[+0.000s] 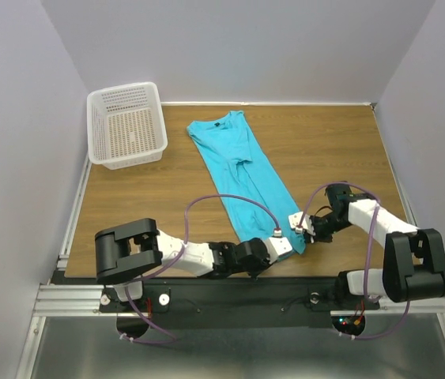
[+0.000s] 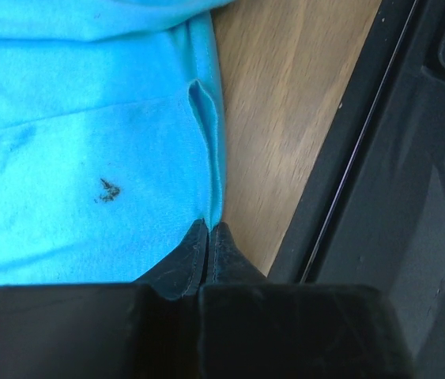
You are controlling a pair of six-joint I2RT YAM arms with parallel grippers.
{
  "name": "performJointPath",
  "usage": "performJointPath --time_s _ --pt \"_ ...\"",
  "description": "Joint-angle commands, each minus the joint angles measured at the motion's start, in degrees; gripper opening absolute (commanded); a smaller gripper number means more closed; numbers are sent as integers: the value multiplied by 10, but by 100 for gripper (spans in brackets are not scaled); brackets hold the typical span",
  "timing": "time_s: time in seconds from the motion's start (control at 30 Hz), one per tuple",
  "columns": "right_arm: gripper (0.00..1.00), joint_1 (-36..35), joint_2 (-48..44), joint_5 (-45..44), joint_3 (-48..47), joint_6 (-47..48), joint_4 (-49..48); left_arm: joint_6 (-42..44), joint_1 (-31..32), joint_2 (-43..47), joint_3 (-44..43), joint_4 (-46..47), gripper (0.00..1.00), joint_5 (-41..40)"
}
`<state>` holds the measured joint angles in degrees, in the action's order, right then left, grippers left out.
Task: Fold and stack the t-shirts
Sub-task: Fold the tshirt
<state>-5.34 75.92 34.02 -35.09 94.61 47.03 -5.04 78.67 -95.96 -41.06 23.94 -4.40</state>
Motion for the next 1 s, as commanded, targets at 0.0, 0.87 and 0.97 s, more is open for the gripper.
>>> performJointPath --time_s 0.0,0.87,0.97 --pt "1 -6 6 -55 32 -22 -37 -14 -9 36 26 -7 0 17" --pt "0 -26 204 160 -393 -285 72 71 -291 162 -22 -57 0 299" --pt "1 -40 259 147 -463 -321 67 87 -342 146 -47 -75 0 314"
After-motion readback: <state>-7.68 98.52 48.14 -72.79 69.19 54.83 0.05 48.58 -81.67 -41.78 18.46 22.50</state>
